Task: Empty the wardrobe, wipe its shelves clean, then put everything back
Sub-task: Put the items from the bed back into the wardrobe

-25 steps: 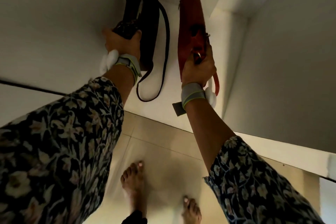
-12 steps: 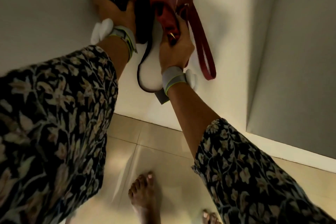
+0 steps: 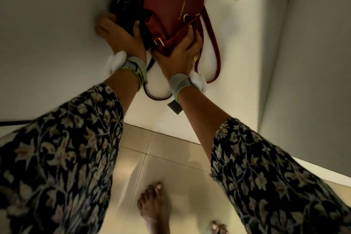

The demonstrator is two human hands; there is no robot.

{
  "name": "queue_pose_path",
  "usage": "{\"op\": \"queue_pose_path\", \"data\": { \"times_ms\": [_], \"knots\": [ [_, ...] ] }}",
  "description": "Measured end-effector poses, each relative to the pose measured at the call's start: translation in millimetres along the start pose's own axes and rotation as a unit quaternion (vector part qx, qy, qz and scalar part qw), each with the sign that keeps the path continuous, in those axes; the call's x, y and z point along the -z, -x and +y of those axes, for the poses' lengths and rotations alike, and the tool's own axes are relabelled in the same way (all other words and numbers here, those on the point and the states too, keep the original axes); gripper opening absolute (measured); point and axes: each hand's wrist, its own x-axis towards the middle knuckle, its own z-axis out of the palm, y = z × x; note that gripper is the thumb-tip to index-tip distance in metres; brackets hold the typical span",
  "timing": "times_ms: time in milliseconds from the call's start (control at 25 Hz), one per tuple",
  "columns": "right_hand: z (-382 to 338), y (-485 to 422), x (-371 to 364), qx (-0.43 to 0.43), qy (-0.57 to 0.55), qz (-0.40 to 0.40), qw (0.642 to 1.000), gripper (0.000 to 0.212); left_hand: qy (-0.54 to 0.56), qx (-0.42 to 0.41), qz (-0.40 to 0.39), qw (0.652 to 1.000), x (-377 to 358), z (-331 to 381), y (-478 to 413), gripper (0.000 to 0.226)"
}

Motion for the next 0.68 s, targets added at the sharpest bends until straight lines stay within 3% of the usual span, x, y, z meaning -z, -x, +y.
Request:
{"op": "queue_pose_path", "data": {
  "times_ms": [120,280,400,560,680],
  "knots": [
    [9,0,-3,-0.104,0.061,-0.123,0.985,0.094,0.07,-0.044,-0.01,0.996,5,-9,4,0.039],
    [15,-11,-12,-0.09,-0.013,-0.126,0.988,0.068,0.065,-0.024,-0.009,0.998,10,-10,-6,0.031],
    [28,-8,-10,-0.045,-0.002,-0.137,0.99,0.071,0.066,0.004,-0.035,0.997,13,-10,-3,0.033],
    [40,1,11,-0.035,0.108,-0.259,0.959,0.086,0.128,0.082,-0.095,0.984,14,-13,16,0.029],
    [27,19,36,-0.038,0.094,-0.265,0.959,0.076,0.156,0.11,-0.118,0.975,23,6,45,0.021]
  ]
}}
